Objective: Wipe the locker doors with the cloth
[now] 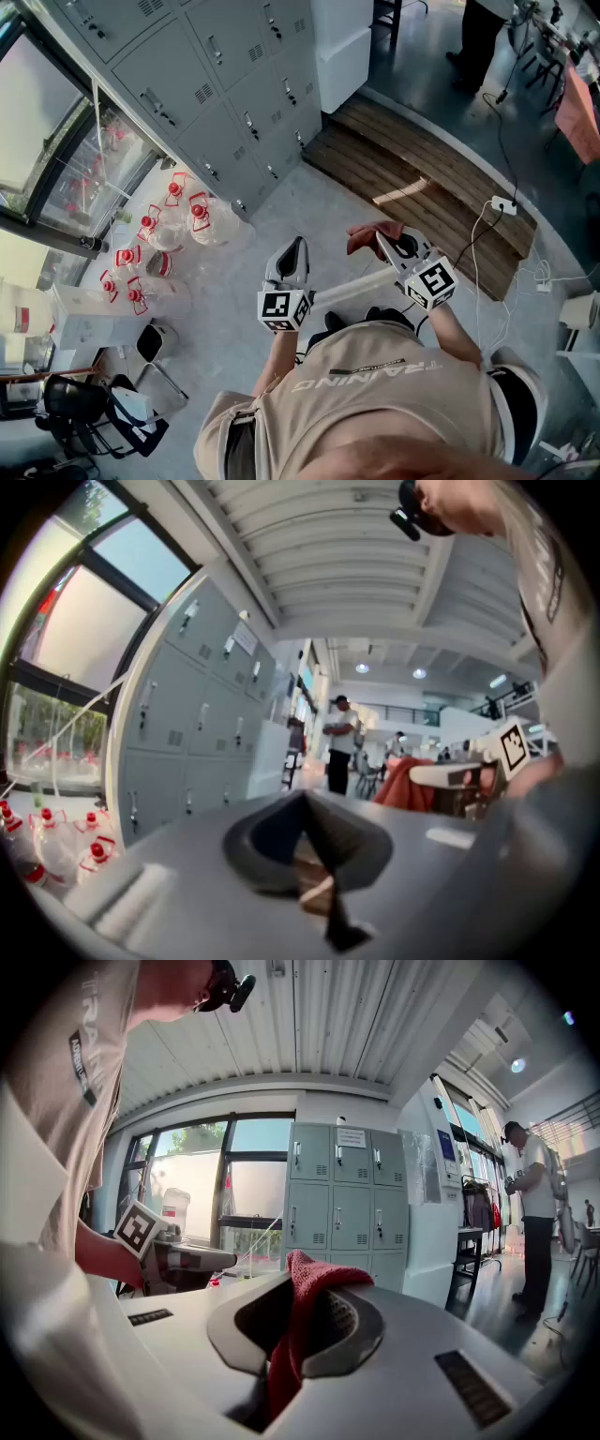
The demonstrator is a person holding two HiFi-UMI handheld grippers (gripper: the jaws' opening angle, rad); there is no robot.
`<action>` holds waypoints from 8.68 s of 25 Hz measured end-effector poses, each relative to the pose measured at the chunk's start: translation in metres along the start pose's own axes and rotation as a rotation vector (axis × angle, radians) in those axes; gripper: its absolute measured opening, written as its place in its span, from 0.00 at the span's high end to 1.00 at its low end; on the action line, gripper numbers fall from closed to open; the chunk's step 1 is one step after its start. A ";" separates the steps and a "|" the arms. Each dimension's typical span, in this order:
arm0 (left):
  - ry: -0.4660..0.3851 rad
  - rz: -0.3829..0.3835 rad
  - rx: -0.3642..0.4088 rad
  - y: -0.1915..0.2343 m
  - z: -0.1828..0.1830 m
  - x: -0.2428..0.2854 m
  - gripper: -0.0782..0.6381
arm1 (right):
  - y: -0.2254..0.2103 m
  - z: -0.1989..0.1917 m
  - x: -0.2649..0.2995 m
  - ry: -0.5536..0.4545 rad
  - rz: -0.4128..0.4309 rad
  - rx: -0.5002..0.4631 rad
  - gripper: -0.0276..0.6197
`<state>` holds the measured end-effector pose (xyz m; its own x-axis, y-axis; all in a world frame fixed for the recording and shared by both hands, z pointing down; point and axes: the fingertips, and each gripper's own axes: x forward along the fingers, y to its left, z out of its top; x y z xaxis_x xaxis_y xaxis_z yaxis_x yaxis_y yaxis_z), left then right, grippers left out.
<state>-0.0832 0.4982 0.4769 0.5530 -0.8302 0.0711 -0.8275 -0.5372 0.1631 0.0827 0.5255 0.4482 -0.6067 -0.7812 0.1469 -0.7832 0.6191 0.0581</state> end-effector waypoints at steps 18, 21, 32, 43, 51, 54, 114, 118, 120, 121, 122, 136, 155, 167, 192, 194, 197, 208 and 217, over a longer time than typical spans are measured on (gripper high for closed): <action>-0.007 0.034 -0.014 0.038 0.000 0.006 0.88 | 0.000 0.006 0.042 -0.030 0.025 -0.041 0.91; 0.002 0.049 -0.005 0.038 0.003 0.024 0.88 | -0.023 0.001 0.049 -0.038 0.026 -0.006 0.91; 0.036 0.131 0.120 0.062 0.054 0.127 0.88 | -0.128 0.009 0.116 -0.130 0.109 0.057 0.91; 0.033 0.251 0.094 0.083 0.067 0.204 0.88 | -0.207 0.006 0.186 -0.143 0.217 0.106 0.91; 0.045 0.270 0.046 0.140 0.061 0.227 0.88 | -0.202 0.003 0.254 -0.089 0.280 0.116 0.91; 0.040 0.239 0.037 0.172 0.063 0.243 0.88 | -0.195 0.017 0.280 -0.091 0.267 0.106 0.91; -0.162 0.530 0.110 0.482 0.204 0.428 0.88 | -0.253 0.237 0.689 -0.371 0.781 -0.119 0.91; -0.149 0.501 0.117 0.498 0.199 0.424 0.88 | -0.244 0.304 0.691 -0.492 0.770 -0.162 0.91; -0.143 0.506 0.119 0.506 0.197 0.419 0.88 | -0.240 0.336 0.687 -0.568 0.773 -0.190 0.91; -0.144 0.515 0.117 0.509 0.196 0.416 0.88 | -0.238 0.350 0.684 -0.603 0.780 -0.209 0.91; -0.147 0.527 0.115 0.512 0.197 0.413 0.88 | -0.235 0.363 0.682 -0.636 0.788 -0.228 0.91; -0.146 0.586 0.115 0.491 0.211 0.412 0.88 | -0.218 0.436 0.708 -0.704 0.707 -0.306 0.91; -0.142 0.599 0.103 0.459 0.203 0.424 0.88 | -0.225 0.296 0.749 -0.401 0.783 -0.198 0.91; -0.123 0.633 0.115 0.463 0.202 0.419 0.88 | -0.224 0.183 0.770 -0.189 0.827 -0.120 0.91; -0.169 0.634 0.041 0.471 0.180 0.413 0.88 | -0.234 -0.026 0.801 0.328 0.738 -0.132 0.91; -0.164 0.626 0.040 0.470 0.178 0.416 0.88 | -0.238 -0.037 0.798 0.351 0.737 -0.141 0.91; -0.148 0.613 0.034 0.470 0.173 0.422 0.88 | -0.243 -0.035 0.789 0.326 0.743 -0.103 0.91; -0.143 0.567 0.033 0.472 0.185 0.446 0.88 | -0.284 0.131 0.733 -0.017 0.789 -0.171 0.91; -0.183 0.464 0.019 0.475 0.209 0.476 0.88 | -0.312 0.347 0.691 -0.481 0.744 -0.217 0.91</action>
<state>-0.2332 -0.1836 0.3824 0.1010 -0.9940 -0.0416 -0.9849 -0.1059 0.1372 -0.1391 -0.2350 0.1892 -0.9746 -0.0929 -0.2040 -0.1535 0.9399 0.3051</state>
